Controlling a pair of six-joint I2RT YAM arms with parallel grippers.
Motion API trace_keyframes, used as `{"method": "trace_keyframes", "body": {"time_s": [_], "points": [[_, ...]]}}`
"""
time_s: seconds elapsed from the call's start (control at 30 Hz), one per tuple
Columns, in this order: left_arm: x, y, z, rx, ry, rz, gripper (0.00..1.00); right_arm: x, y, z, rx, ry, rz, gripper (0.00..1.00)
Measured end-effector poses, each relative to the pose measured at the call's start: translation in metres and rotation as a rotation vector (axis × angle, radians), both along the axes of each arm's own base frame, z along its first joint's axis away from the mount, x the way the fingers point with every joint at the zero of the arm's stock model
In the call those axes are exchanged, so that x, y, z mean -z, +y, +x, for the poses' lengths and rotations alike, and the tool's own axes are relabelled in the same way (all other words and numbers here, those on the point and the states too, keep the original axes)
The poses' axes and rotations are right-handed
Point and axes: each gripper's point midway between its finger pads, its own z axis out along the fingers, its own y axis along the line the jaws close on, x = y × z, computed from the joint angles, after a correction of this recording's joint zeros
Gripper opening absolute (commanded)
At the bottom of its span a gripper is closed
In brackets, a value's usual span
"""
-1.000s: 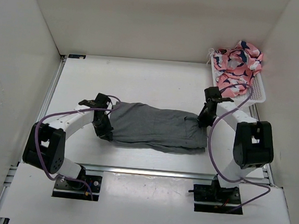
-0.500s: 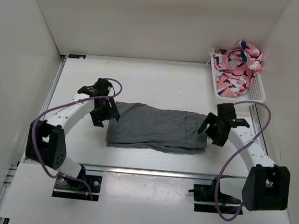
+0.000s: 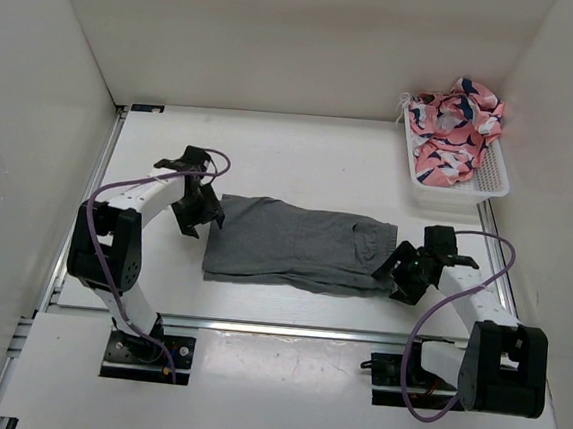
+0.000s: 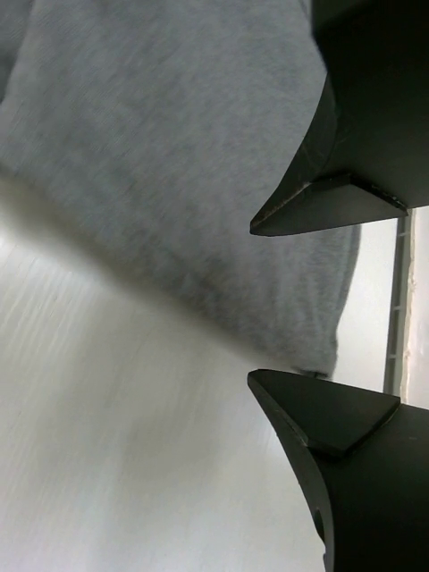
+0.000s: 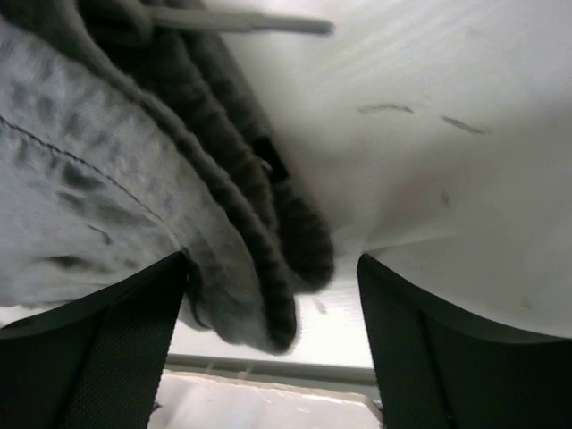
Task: Fold and stack the shorts
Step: Fold the shorts
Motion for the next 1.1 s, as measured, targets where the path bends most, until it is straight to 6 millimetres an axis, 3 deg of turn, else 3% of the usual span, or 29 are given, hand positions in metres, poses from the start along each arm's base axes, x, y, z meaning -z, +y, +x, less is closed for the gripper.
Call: {"method": "trace_keyframes", "body": {"time_s": [0.1, 0.13, 0.2, 0.23, 0.3, 0.4, 0.53, 0.57, 0.6, 0.67, 0.8, 0.87, 1.1], "points": [[0.010, 0.008, 0.001, -0.027, 0.020, -0.009, 0.72, 0.000, 0.009, 0.011, 0.007, -0.035, 0.058, 0.63], [0.013, 0.011, 0.001, -0.037, 0.025, -0.011, 0.72, 0.001, 0.011, 0.014, 0.013, -0.047, 0.071, 0.50], [0.015, 0.014, 0.001, -0.045, 0.031, -0.014, 0.72, 0.004, 0.012, 0.017, 0.027, -0.061, 0.080, 0.33], [0.015, 0.014, 0.001, -0.046, 0.030, -0.015, 0.71, 0.006, 0.011, 0.016, 0.034, -0.060, 0.076, 0.16], [0.015, 0.013, 0.002, -0.044, 0.027, -0.020, 0.68, 0.006, 0.011, 0.017, 0.040, -0.068, 0.067, 0.06], [0.017, 0.012, 0.002, -0.042, 0.024, -0.025, 0.63, 0.000, 0.003, 0.024, 0.036, -0.090, 0.007, 0.00], [0.024, 0.012, -0.005, -0.040, 0.044, -0.030, 0.38, -0.020, -0.009, 0.043, 0.002, -0.144, -0.102, 0.00], [0.026, 0.011, -0.006, -0.039, 0.052, -0.033, 0.22, -0.027, -0.010, 0.049, -0.019, -0.161, -0.132, 0.00], [0.028, 0.011, -0.007, -0.045, 0.059, -0.037, 0.15, -0.036, -0.009, 0.057, -0.041, -0.181, -0.156, 0.00], [0.033, 0.009, -0.009, -0.036, 0.076, -0.043, 0.10, -0.056, -0.003, 0.075, -0.107, -0.226, -0.213, 0.00], [0.041, 0.006, -0.011, -0.030, 0.098, -0.053, 0.10, -0.092, 0.029, 0.103, -0.260, -0.317, -0.324, 0.00], [0.043, 0.005, -0.011, -0.026, 0.104, -0.057, 0.10, -0.106, 0.056, 0.108, -0.353, -0.357, -0.372, 0.00], [0.046, -0.001, -0.010, -0.019, 0.119, -0.079, 0.10, -0.151, 0.185, 0.097, -0.702, -0.513, -0.537, 0.00]]}}
